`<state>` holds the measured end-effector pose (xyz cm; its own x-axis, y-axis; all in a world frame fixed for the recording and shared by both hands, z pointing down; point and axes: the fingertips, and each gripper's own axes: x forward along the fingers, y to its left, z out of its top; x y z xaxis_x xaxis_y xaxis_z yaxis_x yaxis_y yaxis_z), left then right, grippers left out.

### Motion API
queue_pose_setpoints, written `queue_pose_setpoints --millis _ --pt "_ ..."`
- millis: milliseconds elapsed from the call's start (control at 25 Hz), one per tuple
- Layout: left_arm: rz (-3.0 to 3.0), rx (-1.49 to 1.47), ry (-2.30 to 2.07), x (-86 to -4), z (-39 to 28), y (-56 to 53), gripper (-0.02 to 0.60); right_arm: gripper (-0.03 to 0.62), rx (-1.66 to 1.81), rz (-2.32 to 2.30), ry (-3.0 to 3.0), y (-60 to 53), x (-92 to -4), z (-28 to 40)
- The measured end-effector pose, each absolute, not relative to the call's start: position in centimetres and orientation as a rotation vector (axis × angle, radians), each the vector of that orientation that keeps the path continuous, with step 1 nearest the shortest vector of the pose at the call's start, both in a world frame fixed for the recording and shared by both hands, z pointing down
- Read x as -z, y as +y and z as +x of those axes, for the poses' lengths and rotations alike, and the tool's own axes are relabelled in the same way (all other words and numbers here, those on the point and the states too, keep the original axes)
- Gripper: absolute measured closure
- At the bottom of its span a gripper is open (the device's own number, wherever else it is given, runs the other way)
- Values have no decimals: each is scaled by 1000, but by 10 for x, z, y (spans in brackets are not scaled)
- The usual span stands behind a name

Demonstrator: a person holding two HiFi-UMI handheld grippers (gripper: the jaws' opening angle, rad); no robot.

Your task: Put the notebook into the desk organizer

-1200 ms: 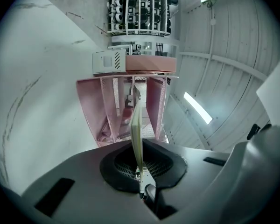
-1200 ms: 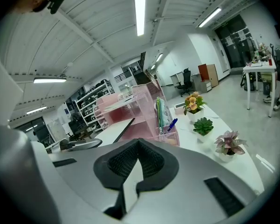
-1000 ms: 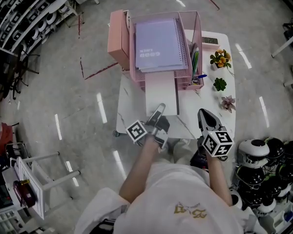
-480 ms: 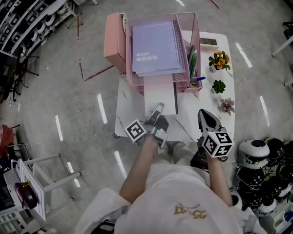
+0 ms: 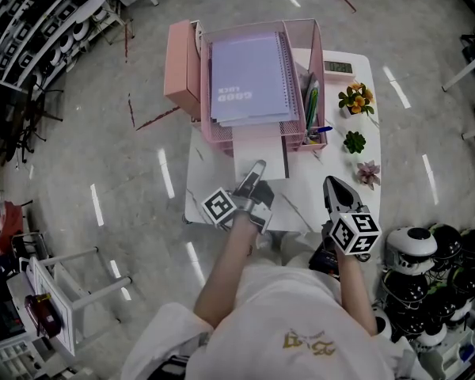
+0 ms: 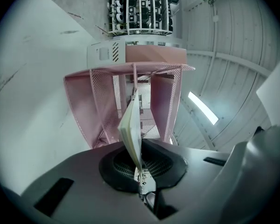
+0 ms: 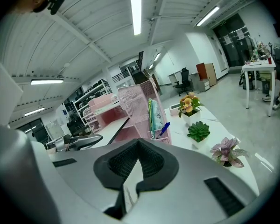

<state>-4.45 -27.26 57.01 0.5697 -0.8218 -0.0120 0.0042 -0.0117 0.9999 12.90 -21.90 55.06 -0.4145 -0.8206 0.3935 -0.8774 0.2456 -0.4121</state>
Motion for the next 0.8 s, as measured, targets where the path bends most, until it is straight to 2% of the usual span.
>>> queue_pose_setpoints --millis 560,800 --pt "1425 785 -760 -573 -47 -311 555 582 -929 1620 -2395 -237 -560 132" --pt "1423 733 -720 -579 -47 -315 506 582 -942 1616 -2385 -241 -563 134"
